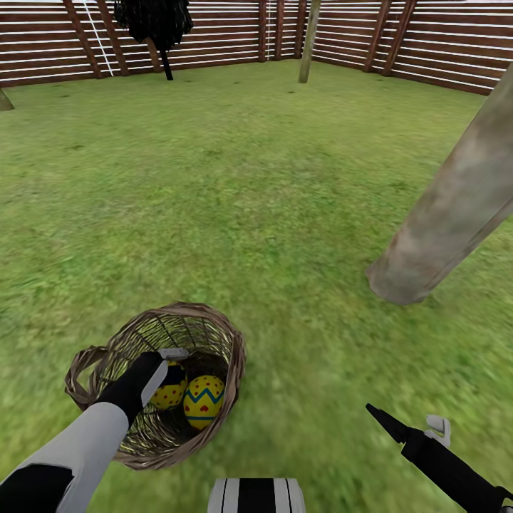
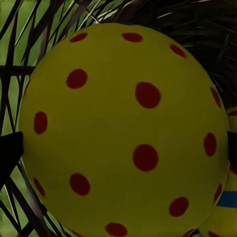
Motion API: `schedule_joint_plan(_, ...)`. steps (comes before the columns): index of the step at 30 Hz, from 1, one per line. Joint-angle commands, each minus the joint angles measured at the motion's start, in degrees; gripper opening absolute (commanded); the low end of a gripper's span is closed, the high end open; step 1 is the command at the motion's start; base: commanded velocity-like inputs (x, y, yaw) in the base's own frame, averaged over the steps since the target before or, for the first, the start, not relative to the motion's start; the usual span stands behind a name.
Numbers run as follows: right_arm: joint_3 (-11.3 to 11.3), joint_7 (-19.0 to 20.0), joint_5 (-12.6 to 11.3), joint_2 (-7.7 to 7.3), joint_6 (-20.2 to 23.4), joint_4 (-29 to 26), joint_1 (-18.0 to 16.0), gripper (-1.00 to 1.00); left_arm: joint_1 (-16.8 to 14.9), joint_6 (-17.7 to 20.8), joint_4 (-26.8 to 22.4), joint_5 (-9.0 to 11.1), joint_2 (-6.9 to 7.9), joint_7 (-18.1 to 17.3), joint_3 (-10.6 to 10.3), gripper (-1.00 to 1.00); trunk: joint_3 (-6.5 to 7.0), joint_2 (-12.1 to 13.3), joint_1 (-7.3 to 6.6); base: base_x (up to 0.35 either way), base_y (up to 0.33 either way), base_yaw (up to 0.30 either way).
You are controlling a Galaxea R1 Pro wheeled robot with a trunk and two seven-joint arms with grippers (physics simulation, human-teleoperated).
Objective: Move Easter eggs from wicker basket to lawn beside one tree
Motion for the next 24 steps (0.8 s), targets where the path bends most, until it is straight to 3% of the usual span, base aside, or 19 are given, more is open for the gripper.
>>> schedule_joint_plan(1, -0.10, 0.11, -0.16, 0.04, 0.35, -0.01, -0.04, 1.00, -0.01, 0.17, -0.08, 0.88, 0.10, 0.31, -0.44, -1.00, -0.04, -0.01, 0.00, 0.000, 0.000, 0.000)
schedule_joint_plan(24, -0.10, 0.11, -0.16, 0.04, 0.35, -0.04, -0.04, 1.00, 0.01, 1.19, -0.16, 1.09, 0.13, 0.25, -0.36, -1.00, 0.84, 0.04, -0.11, 0.000, 0.000, 0.000)
